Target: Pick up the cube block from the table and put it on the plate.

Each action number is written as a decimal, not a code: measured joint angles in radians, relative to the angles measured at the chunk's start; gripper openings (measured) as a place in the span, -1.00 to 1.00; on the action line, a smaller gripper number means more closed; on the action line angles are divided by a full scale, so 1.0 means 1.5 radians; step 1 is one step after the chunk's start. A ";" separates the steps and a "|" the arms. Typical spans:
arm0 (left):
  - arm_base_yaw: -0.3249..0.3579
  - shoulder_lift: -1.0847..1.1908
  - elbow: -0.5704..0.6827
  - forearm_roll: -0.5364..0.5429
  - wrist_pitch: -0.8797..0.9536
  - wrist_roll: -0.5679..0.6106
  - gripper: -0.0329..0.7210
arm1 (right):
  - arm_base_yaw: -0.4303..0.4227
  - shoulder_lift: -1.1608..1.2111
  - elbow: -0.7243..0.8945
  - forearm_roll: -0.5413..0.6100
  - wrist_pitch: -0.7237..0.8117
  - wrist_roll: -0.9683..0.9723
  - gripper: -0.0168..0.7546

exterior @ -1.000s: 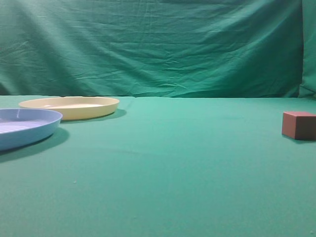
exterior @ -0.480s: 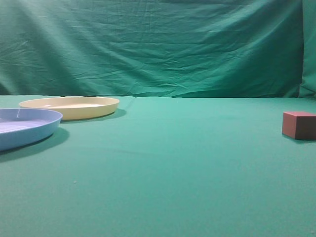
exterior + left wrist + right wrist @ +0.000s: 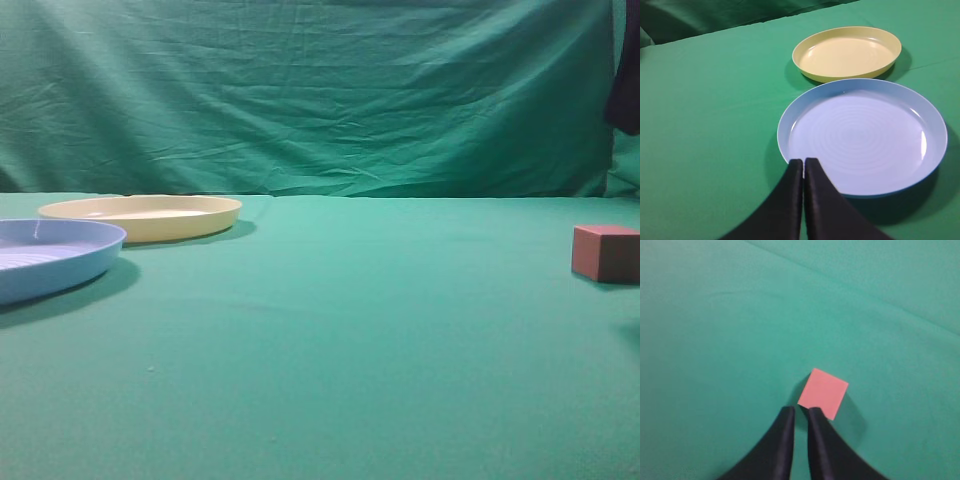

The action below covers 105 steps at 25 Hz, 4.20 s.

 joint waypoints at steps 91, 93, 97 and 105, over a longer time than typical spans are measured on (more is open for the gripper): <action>0.000 0.000 0.000 0.000 0.000 0.000 -0.91 | 0.266 -0.306 -0.202 -0.214 0.348 0.259 -0.96; 0.000 0.000 0.000 0.000 0.000 0.000 -0.91 | 0.266 -0.351 -0.160 -0.218 0.323 0.259 -0.96; 0.000 0.000 0.000 0.000 0.000 0.000 -0.91 | 0.242 -0.458 -0.060 -0.235 0.228 0.259 -0.96; 0.000 0.000 0.000 0.000 0.000 0.000 -0.91 | 0.020 -0.650 0.167 -0.215 0.017 0.255 -0.96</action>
